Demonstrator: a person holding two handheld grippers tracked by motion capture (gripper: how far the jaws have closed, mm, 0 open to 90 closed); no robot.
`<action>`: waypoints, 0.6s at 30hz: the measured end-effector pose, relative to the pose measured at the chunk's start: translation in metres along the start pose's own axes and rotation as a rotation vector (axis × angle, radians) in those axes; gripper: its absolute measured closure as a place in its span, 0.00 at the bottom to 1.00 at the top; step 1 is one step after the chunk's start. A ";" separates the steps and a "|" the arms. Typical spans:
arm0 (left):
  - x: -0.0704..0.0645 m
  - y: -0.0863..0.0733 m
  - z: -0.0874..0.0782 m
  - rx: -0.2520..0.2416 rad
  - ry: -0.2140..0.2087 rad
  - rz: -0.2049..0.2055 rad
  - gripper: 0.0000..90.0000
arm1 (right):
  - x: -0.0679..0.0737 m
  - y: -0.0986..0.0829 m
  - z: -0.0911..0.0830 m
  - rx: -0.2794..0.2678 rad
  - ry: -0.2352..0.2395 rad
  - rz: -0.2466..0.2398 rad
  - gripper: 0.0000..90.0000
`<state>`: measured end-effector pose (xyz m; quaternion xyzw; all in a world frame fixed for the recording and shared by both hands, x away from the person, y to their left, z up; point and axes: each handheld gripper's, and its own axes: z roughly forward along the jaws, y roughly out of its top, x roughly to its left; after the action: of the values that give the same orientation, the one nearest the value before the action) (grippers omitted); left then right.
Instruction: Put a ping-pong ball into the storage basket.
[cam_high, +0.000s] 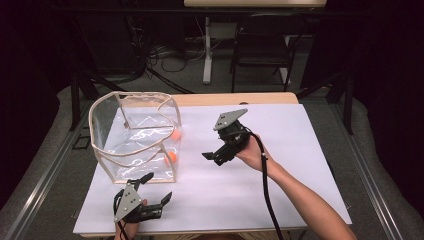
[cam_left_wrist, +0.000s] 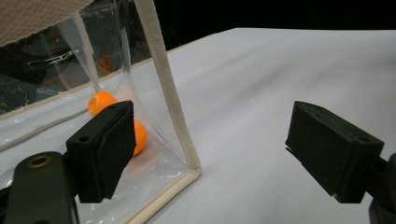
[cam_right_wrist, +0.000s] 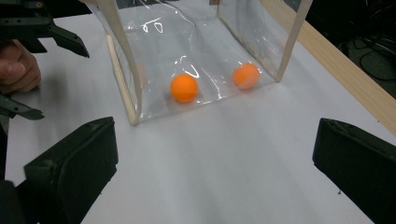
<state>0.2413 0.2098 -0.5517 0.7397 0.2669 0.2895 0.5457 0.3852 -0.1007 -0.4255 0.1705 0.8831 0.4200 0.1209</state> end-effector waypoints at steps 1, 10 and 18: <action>0.000 0.000 0.000 0.001 0.000 0.000 0.18 | 0.001 -0.002 -0.001 0.002 -0.001 0.002 0.00; 0.000 0.000 0.000 -0.003 0.002 0.000 0.18 | 0.006 -0.021 -0.008 0.017 -0.015 0.006 0.00; -0.001 0.000 0.000 -0.002 0.001 0.000 0.18 | 0.010 -0.036 -0.015 0.015 -0.027 0.015 0.00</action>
<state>0.2411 0.2092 -0.5516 0.7389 0.2670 0.2901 0.5464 0.3632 -0.1280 -0.4448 0.1836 0.8833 0.4118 0.1283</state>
